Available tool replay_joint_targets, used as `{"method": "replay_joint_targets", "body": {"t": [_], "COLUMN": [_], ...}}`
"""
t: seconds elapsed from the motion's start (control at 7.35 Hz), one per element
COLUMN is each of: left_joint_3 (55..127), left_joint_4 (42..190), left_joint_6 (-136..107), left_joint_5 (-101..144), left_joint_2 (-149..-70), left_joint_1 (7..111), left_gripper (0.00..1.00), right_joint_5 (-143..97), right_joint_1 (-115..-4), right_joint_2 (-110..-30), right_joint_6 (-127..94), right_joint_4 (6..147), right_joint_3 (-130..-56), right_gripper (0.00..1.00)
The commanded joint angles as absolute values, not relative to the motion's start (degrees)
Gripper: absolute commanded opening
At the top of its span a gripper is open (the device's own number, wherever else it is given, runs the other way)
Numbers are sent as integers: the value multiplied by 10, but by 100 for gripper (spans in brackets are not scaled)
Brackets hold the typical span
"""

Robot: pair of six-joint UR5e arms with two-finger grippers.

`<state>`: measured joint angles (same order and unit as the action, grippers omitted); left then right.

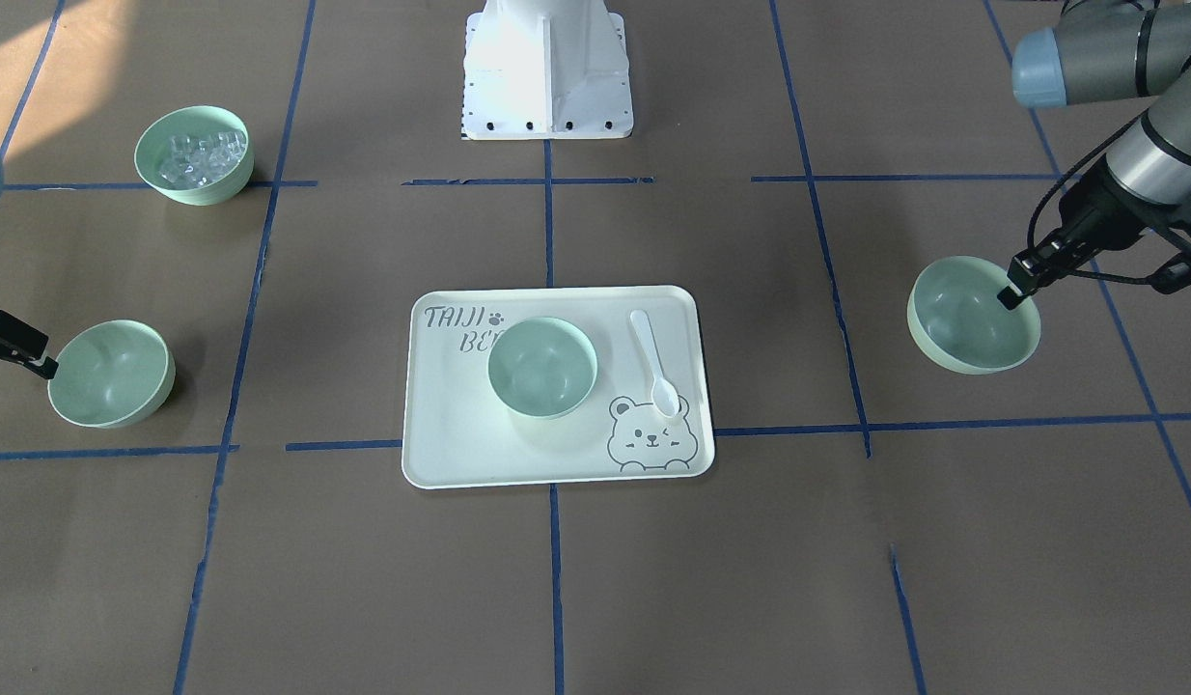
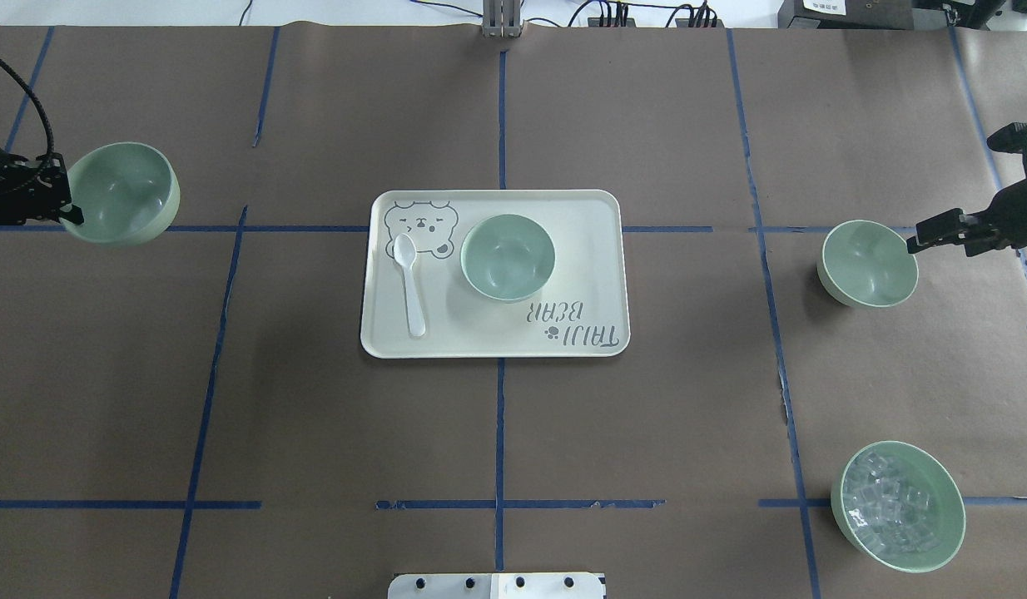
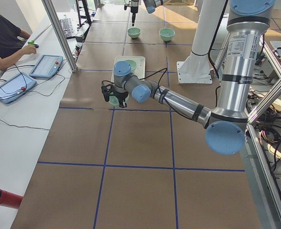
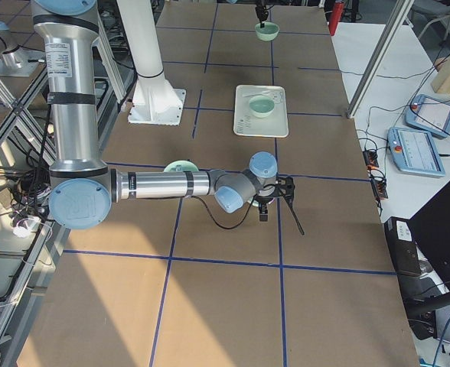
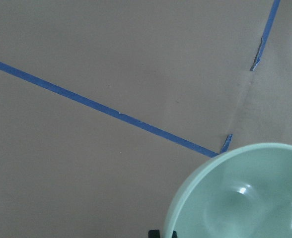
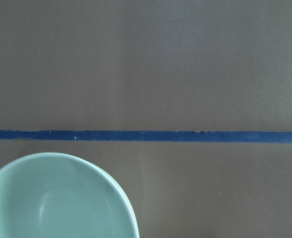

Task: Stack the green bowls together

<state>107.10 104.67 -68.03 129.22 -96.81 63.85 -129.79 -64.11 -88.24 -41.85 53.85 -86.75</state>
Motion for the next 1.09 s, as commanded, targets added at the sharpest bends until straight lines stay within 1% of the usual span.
{"method": "replay_joint_targets", "body": {"t": [0.0, 0.14, 0.27, 0.41, 0.54, 0.68, 0.95], "left_joint_3": [1071, 1064, 1062, 1059, 1054, 1042, 1018], "left_joint_4": [1030, 1030, 1030, 1030, 1030, 1029, 1034], "left_joint_6": [-723, -757, -799, -852, -917, -973, -1023], "left_joint_5": [1290, 1290, 1290, 1286, 1255, 1232, 1225], "left_joint_2": [-998, -1026, -1045, -1071, -1104, -1134, -1183], "left_joint_1": [638, 631, 612, 580, 536, 494, 461], "left_gripper": [0, 0, 0, 0, 0, 0, 0], "right_joint_5": [-1288, -1287, -1288, -1290, -1293, -1295, -1299], "right_joint_1": [-616, -612, -611, -611, -611, -611, -612], "right_joint_2": [-880, -878, -878, -877, -875, -873, -868], "right_joint_6": [-423, -423, -424, -423, -422, -419, -420], "right_joint_4": [538, 538, 538, 538, 539, 540, 541], "right_joint_3": [-861, -859, -859, -859, -857, -858, -858], "right_gripper": [100, 93, 53, 7, 0, 0, 0]}}
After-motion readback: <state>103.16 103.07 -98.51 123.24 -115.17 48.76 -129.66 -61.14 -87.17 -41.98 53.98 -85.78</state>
